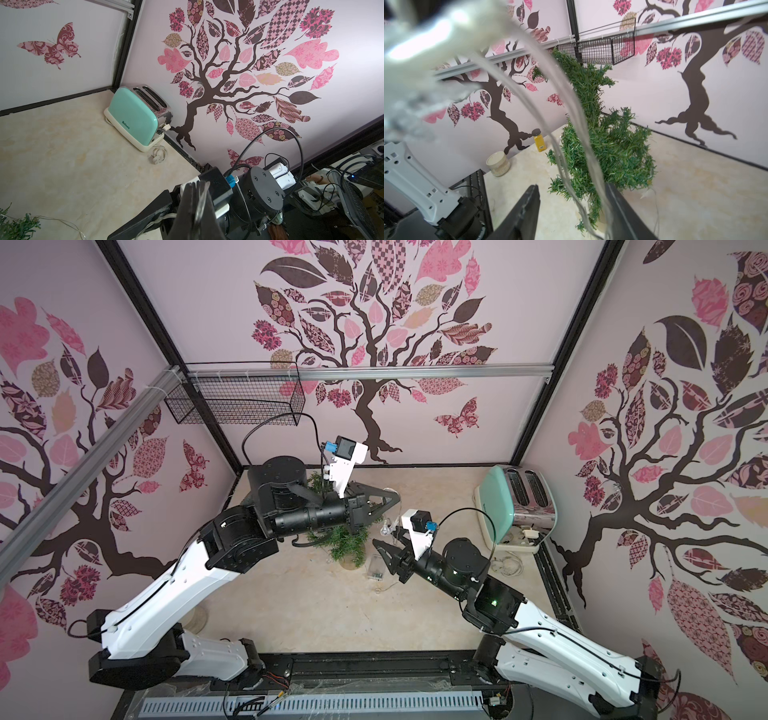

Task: Remove string lights from the small christmas tree
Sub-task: Remove the light string from the Christmas tree.

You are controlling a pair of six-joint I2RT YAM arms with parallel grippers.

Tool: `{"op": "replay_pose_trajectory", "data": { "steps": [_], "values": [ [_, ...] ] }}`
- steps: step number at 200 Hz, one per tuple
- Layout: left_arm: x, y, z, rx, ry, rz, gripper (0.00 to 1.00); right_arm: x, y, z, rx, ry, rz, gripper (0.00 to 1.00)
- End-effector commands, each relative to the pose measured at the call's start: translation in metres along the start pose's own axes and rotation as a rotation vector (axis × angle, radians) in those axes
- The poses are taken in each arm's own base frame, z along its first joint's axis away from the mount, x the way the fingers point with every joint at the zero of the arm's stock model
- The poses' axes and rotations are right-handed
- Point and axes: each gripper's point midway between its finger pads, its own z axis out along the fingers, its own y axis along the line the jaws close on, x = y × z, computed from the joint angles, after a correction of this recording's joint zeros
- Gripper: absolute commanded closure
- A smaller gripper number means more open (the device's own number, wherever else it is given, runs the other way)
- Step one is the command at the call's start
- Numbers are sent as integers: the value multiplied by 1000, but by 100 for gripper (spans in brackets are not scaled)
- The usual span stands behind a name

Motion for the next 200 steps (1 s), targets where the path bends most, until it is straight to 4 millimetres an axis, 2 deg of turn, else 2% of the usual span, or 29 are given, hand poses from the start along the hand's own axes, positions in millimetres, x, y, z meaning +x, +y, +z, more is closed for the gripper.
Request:
{"op": "replay_pose_trajectory", "data": {
  "steps": [1,31,52,77,99,117,129,174,200],
  "values": [
    [-18,-14,-5,50,-51,10,100,-7,2,-1,-12,-40,6,60],
    [-19,-17,-4,68,-53,-1,100,-10,-5,0,28,-57,11,80],
    [-24,-19,-10,57,-70,8,100,-14,-14,-4,76,-78,11,100],
    [-29,-17,-16,35,-88,17,100,-25,-24,-8,122,-105,15,100],
    [-30,-14,-16,22,-84,19,100,-42,-31,-2,139,-103,21,100],
    [-31,-8,-21,-16,-102,20,59,-66,-36,2,150,-130,18,100],
    [-33,-3,-27,-38,-119,25,44,-82,-42,5,174,-144,2,100],
    [-41,21,-58,-128,-173,8,32,-141,-43,9,227,-213,-103,100],
    [-44,26,-81,-189,-211,45,27,-168,-57,11,282,-241,-153,100]
  ]
}}
